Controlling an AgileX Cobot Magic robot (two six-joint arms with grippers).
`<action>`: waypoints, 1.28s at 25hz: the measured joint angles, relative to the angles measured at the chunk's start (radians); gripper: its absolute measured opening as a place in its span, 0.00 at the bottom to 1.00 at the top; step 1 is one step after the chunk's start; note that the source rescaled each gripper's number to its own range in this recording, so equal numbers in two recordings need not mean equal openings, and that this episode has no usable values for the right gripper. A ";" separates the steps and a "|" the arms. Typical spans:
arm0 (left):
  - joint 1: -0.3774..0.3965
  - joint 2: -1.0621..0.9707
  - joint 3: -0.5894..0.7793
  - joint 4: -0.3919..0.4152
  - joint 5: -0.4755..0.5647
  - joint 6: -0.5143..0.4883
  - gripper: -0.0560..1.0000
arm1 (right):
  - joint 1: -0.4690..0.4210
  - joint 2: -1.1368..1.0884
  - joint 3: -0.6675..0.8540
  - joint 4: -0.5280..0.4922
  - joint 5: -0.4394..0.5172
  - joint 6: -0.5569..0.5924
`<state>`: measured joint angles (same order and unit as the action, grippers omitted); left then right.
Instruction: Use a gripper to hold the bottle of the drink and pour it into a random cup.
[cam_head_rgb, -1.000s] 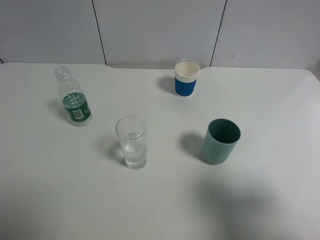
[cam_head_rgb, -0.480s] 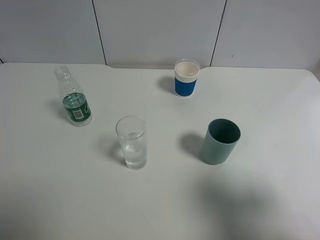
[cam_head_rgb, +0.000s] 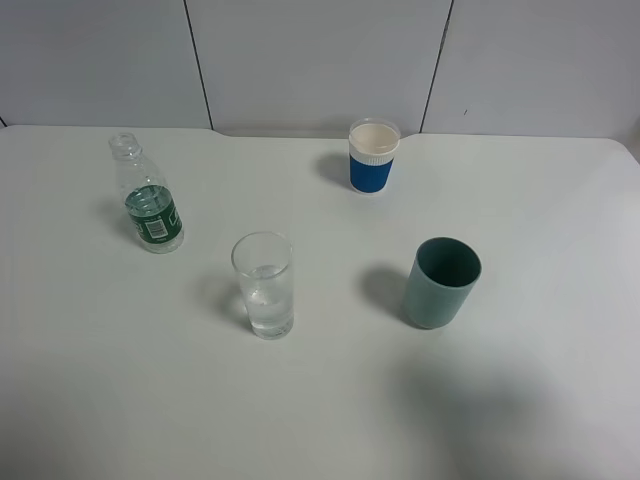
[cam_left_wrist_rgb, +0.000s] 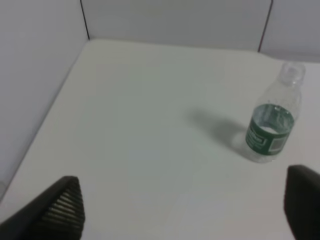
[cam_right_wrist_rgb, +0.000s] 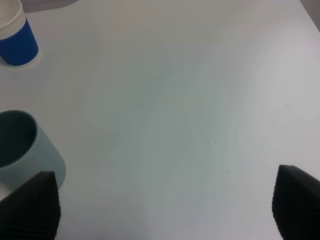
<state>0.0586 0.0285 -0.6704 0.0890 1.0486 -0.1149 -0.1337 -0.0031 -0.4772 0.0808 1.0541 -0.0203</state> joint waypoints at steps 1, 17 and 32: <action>0.000 -0.014 0.000 0.003 0.001 0.000 0.62 | 0.000 0.000 0.000 0.000 0.000 0.000; 0.000 -0.033 0.156 -0.008 0.009 -0.015 0.62 | 0.000 0.000 0.000 0.000 0.000 0.000; 0.000 -0.033 0.163 -0.011 0.009 -0.015 0.62 | 0.000 0.000 0.000 0.000 0.000 0.000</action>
<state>0.0586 -0.0046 -0.5078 0.0784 1.0571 -0.1300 -0.1337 -0.0031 -0.4772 0.0808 1.0541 -0.0203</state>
